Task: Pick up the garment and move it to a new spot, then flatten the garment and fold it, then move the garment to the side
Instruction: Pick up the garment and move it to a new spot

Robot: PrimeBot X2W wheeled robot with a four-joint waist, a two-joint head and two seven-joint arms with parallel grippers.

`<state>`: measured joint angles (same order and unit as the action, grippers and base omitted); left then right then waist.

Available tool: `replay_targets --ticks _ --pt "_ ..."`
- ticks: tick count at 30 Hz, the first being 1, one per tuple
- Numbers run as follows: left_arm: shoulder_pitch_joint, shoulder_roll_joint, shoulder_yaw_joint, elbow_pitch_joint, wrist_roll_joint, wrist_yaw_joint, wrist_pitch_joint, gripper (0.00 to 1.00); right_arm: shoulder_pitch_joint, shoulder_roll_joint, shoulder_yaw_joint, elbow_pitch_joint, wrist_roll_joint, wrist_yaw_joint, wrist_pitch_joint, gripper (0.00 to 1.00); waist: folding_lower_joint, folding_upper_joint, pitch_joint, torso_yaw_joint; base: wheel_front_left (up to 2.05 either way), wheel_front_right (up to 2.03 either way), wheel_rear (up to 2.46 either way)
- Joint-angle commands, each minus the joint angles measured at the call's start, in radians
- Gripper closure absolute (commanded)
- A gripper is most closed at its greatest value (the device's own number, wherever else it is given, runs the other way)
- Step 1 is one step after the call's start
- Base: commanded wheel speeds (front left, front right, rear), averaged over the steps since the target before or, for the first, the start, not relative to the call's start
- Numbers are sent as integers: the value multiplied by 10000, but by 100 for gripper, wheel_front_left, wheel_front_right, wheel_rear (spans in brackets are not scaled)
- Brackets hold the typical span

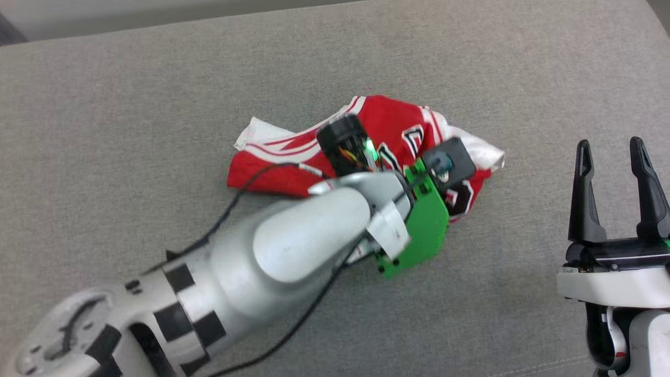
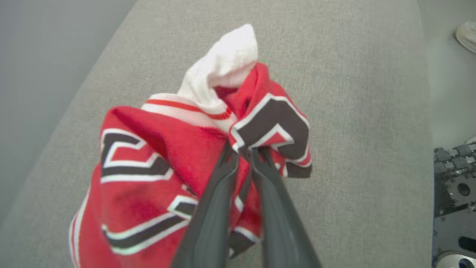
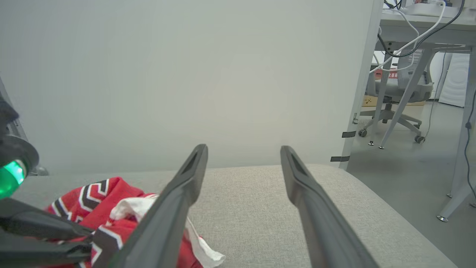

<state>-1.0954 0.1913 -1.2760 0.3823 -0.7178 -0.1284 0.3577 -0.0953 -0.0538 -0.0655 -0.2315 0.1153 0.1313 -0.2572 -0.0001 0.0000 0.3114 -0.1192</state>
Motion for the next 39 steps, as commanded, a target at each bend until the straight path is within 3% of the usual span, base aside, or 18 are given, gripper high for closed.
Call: replay_targets --ticks 1,7,12,13,14,15,20,24,32,39 --pt "693 -153 -33 -42 415 -23 388 100 -89 32 2 32 115 -6 -46 0 1 0 194 -170 0 0 0" --pt "2438 -166 -40 -543 1236 -23 1739 100 -192 34 -19 73 208 -6 -46 0 1 0 425 -230 0 0 0" --pt "2494 -73 -41 -611 1301 -23 1385 100 -187 34 -104 163 198 -6 -46 0 1 0 371 -34 0 0 0" --pt "2405 -79 -41 -562 1298 -23 1074 73 -163 34 -110 194 188 -6 -46 0 1 0 298 30 0 0 0" --pt "2301 -89 -41 -502 1350 -23 716 19 -131 34 -117 222 175 -6 -46 0 1 0 216 90 0 0 0" --pt "2171 -102 -41 -340 1354 -23 166 0 -83 34 -124 252 162 -6 -46 0 1 0 107 162 0 0 0" --pt "1989 -326 293 309 1184 10 -2096 0 289 35 -120 451 65 -6 -46 0 1 0 -585 481 0 0 0" --pt "2229 -385 1012 328 1104 602 -3569 0 627 35 -192 553 -2 -6 -46 0 1 0 -1093 734 0 0 0" --pt "3124 461 2331 293 1460 2803 -5740 0 1178 35 -250 718 -75 -6 -46 0 1 0 -1733 1141 0 0 0" --pt "4796 1294 3985 -621 1910 4564 -6186 0 1434 35 -284 874 -83 -6 -46 0 1 0 -2058 1343 0 0 0"
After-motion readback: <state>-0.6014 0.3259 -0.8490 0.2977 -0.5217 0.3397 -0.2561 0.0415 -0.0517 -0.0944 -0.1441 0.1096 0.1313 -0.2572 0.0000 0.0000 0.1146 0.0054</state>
